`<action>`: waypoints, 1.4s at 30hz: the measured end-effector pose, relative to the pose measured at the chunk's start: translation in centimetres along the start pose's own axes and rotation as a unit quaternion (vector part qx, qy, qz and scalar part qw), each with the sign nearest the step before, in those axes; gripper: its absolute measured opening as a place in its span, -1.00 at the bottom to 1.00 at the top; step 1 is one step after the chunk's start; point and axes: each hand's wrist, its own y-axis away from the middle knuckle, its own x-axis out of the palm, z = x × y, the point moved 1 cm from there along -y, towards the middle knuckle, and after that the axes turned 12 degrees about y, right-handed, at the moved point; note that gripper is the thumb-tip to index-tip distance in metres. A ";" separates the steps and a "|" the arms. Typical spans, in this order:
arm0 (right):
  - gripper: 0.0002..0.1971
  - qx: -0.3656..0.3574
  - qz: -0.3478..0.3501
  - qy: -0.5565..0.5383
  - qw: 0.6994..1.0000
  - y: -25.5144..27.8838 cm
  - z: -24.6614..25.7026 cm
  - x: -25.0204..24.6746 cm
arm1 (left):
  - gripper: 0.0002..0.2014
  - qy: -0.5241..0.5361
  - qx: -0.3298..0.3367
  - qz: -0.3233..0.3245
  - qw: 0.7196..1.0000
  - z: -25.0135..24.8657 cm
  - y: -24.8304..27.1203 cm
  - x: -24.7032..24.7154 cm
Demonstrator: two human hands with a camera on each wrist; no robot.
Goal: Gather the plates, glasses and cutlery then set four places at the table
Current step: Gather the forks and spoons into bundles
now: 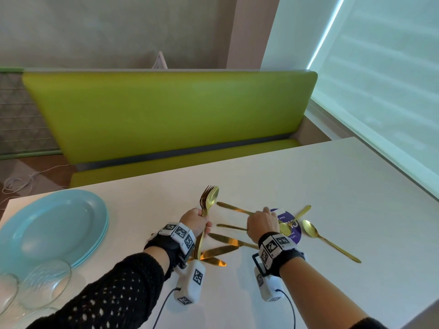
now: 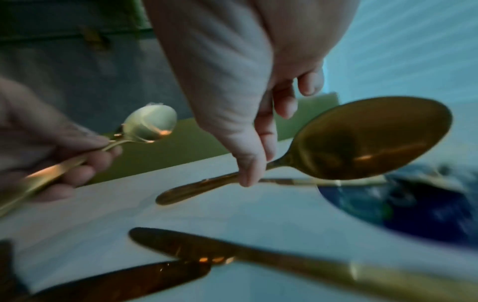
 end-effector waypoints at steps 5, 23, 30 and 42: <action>-0.74 -0.177 -0.098 0.137 0.970 1.7 0.5 -5.0 | -0.96 -0.045 0.026 0.011 0.999 -0.5 -0.1 0.1; -0.73 -0.360 -0.132 0.214 0.898 1.9 2.9 -7.3 | -0.72 -0.166 0.034 0.178 0.969 0.4 1.3 2.5; -0.78 -0.319 -0.196 0.148 0.916 1.3 2.5 -5.7 | -0.86 -0.105 0.042 0.161 0.981 0.7 0.9 2.9; -0.67 0.040 -0.054 -0.001 0.998 -0.5 -9.8 2.2 | -0.83 -0.032 0.007 0.133 0.991 0.5 -1.2 2.1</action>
